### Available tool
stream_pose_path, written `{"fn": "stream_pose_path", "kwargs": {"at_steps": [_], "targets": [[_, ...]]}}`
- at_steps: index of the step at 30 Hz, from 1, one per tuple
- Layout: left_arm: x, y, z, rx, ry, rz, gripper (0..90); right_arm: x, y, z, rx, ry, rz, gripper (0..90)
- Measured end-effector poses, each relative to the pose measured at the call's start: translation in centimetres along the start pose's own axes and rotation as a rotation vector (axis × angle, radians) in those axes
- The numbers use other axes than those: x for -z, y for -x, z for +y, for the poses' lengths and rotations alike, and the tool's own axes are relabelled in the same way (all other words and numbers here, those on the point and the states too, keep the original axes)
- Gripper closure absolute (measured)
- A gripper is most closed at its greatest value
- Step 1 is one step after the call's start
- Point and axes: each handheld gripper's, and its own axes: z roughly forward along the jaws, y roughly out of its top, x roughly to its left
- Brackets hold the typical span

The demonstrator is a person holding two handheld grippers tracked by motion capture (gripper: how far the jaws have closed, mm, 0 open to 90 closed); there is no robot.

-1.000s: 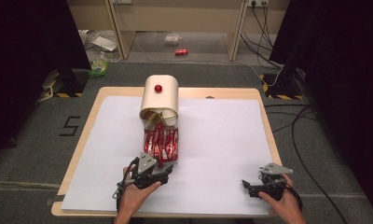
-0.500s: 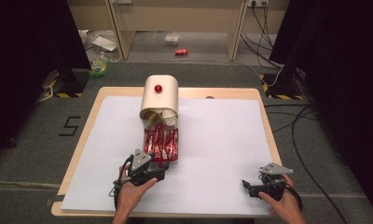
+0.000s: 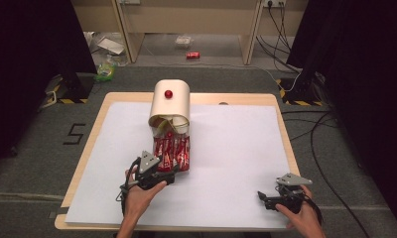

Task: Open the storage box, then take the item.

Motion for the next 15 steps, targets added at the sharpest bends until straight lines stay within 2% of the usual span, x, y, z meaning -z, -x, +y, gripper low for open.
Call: {"fn": "stream_pose_path", "kwargs": {"at_steps": [7, 15], "targets": [[-0.4, -0.5, 0.9, 0.006, 0.006, 0.033, 30.5, 0.0, 0.0, 0.0, 0.000, 0.000, 0.000, 9.9], [-1.3, -0.6, 1.2, 0.001, -0.018, 0.038, 30.7, 0.0, 0.0, 0.0, 0.000, -0.001, 0.000, 9.9]]}}
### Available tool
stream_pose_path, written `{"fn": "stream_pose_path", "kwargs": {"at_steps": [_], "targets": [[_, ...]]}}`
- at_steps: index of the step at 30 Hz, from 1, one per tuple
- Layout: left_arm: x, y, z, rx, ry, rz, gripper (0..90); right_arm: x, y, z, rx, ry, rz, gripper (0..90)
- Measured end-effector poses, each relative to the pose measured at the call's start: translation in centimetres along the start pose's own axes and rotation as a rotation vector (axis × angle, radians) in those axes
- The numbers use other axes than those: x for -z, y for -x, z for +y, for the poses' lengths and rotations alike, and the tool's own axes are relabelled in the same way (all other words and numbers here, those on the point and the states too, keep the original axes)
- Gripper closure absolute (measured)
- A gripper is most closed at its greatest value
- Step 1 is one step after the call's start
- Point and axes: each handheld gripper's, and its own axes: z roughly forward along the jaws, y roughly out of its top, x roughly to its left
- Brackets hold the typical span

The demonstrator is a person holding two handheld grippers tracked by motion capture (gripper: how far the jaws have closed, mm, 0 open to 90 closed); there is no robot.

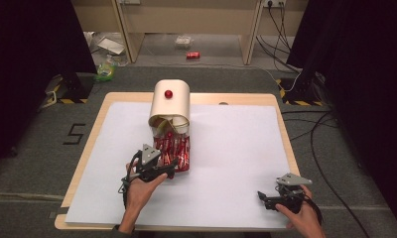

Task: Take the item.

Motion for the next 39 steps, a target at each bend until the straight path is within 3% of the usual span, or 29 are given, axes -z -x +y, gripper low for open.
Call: {"fn": "stream_pose_path", "kwargs": {"at_steps": [9, 18, 22, 27, 39], "targets": [[-0.6, 0.1, 0.3, -0.002, -0.006, -0.009, 33.1, 0.0, 0.0, 0.0, 0.000, 0.000, 0.000, 9.9], [-0.7, 0.3, 0.2, 0.002, 0.014, -0.002, 47.1, 0.0, 0.0, 0.0, 0.003, -0.001, -0.002, 9.9], [-1.2, 0.7, 0.3, -0.017, 0.019, -0.001, 54.9, 0.0, 0.0, 0.0, 0.003, -0.001, -0.002, 9.9], [-1.7, 0.6, 0.3, -0.038, -0.001, 0.016, 65.4, 0.0, 0.0, 0.0, 0.004, -0.001, -0.002, 9.9], [-2.8, 0.9, 0.4, -0.057, -0.054, 0.049, 71.2, 0.0, 0.0, 0.0, 0.003, -0.001, -0.002, 9.9]]}}
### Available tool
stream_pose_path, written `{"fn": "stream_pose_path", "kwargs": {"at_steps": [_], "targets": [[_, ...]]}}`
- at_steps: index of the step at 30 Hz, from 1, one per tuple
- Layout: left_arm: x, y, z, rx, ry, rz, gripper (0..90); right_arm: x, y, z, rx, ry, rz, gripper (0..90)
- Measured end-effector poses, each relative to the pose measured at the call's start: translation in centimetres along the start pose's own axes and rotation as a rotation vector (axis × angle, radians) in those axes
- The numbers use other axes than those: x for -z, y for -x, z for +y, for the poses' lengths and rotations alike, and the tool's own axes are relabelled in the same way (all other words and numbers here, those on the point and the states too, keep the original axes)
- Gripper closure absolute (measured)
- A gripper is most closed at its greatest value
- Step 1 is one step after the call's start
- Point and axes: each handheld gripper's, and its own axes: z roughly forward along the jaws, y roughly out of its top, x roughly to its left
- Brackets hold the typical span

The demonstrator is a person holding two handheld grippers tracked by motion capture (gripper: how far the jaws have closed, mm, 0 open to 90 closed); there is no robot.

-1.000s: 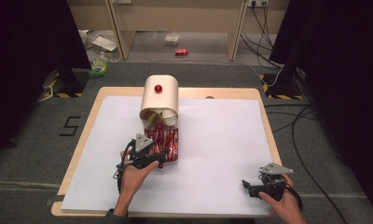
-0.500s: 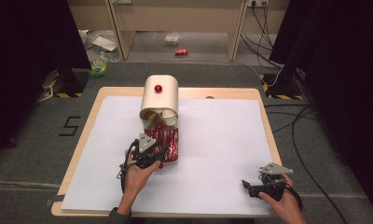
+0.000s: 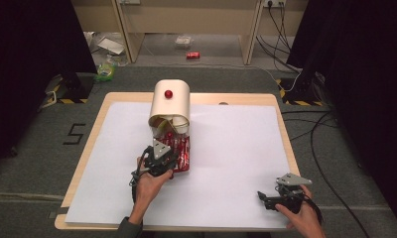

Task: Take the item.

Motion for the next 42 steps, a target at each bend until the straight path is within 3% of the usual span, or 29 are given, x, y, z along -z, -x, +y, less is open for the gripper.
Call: {"fn": "stream_pose_path", "kwargs": {"at_steps": [12, 18, 21, 25, 35, 42], "targets": [[-0.9, -0.2, -0.3, 0.015, -0.023, 0.026, 70.1, 0.0, 0.0, 0.0, 0.000, 0.001, 0.000, 9.9], [-0.6, -0.3, -0.3, -0.003, 0.006, 0.049, 81.1, 0.0, 0.0, 0.0, -0.001, 0.001, 0.000, 9.9], [-0.4, -0.3, -0.2, 0.004, 0.016, 0.043, 82.4, 0.0, 0.0, 0.0, 0.000, 0.000, 0.000, 9.8], [0.2, -0.3, 0.0, -0.018, 0.019, 0.041, 84.2, 0.0, 0.0, 0.0, 0.001, 0.000, 0.000, 9.9], [2.1, -0.6, 0.2, -0.014, 0.013, -0.015, 85.0, 0.0, 0.0, 0.0, 0.001, 0.000, 0.000, 9.9], [2.5, -0.6, -0.1, -0.020, 0.008, -0.019, 85.2, 0.0, 0.0, 0.0, 0.002, 0.000, 0.000, 9.9]]}}
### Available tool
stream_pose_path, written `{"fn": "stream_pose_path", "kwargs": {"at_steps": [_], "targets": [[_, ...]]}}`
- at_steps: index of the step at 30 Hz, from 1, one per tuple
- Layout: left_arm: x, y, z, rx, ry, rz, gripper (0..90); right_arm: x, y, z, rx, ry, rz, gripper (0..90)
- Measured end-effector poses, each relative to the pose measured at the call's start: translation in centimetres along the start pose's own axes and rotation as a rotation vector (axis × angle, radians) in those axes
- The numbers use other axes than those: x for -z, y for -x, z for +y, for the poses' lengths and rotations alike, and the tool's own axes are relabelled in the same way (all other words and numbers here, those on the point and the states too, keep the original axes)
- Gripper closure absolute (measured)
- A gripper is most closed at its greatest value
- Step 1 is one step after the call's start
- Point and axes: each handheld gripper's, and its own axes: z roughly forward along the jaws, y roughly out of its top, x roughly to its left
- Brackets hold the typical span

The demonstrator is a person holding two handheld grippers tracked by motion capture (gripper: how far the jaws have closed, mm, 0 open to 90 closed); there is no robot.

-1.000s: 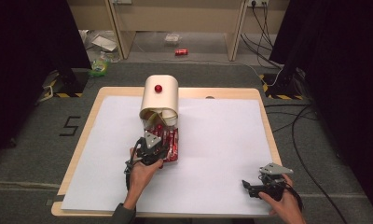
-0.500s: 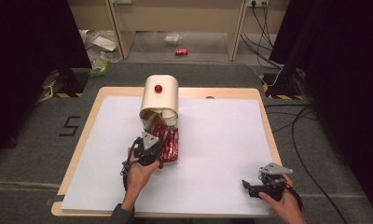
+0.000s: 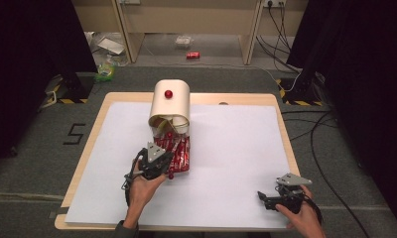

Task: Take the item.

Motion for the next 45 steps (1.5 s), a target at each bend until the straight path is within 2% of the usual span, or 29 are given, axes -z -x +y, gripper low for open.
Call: {"fn": "stream_pose_path", "kwargs": {"at_steps": [3, 12, 18, 27, 38, 45], "targets": [[0.5, 0.0, -0.1, 0.004, 0.009, -0.018, 85.6, 0.0, 0.0, 0.0, -0.002, 0.000, 0.000, 9.9], [1.3, -0.1, -0.3, 0.002, 0.019, -0.014, 85.7, 0.0, 0.0, 0.0, 0.000, 0.000, 0.000, 9.9], [2.4, 0.1, -0.5, -0.002, 0.039, -0.020, 85.7, 0.0, 0.0, 0.0, 0.000, 0.000, 0.000, 9.9], [3.3, 0.1, -0.8, 0.001, 0.040, -0.032, 85.7, 0.0, 0.0, 0.0, -0.001, 0.001, 0.000, 9.9], [4.9, -0.1, -1.4, 0.009, 0.058, -0.020, 85.7, 0.0, 0.0, 0.0, -0.001, 0.000, 0.001, 9.9], [5.7, -1.0, -1.9, 0.029, 0.067, 0.009, 85.7, 0.0, 0.0, 0.0, -0.002, 0.000, 0.000, 9.9]]}}
